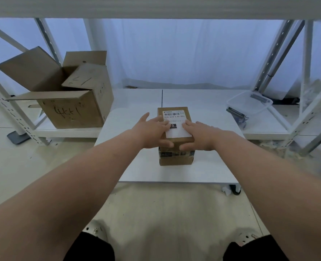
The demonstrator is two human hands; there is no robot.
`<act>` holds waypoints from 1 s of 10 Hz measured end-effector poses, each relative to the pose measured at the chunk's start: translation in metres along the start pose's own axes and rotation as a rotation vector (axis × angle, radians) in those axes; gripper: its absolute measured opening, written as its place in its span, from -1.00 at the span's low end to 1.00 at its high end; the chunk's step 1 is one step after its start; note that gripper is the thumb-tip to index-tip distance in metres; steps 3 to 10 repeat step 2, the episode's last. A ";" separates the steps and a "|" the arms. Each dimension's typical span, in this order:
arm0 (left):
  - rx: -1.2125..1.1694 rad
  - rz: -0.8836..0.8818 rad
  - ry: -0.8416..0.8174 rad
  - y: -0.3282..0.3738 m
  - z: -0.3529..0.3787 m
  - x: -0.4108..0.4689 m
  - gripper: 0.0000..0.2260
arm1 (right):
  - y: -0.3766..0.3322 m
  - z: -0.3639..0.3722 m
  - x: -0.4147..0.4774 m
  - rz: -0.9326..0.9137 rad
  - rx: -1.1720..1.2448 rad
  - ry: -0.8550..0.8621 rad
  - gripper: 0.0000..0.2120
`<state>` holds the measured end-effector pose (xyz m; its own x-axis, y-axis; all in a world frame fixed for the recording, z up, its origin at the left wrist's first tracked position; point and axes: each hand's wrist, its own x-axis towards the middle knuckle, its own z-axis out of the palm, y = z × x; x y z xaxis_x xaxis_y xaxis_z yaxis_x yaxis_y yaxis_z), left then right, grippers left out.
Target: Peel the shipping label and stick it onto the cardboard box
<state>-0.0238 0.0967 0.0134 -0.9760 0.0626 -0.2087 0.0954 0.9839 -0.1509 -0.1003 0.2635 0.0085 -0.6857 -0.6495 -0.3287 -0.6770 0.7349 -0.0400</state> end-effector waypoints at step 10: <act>0.114 0.026 0.133 0.010 0.008 0.004 -0.57 | -0.007 0.001 -0.007 0.028 -0.130 0.189 -0.44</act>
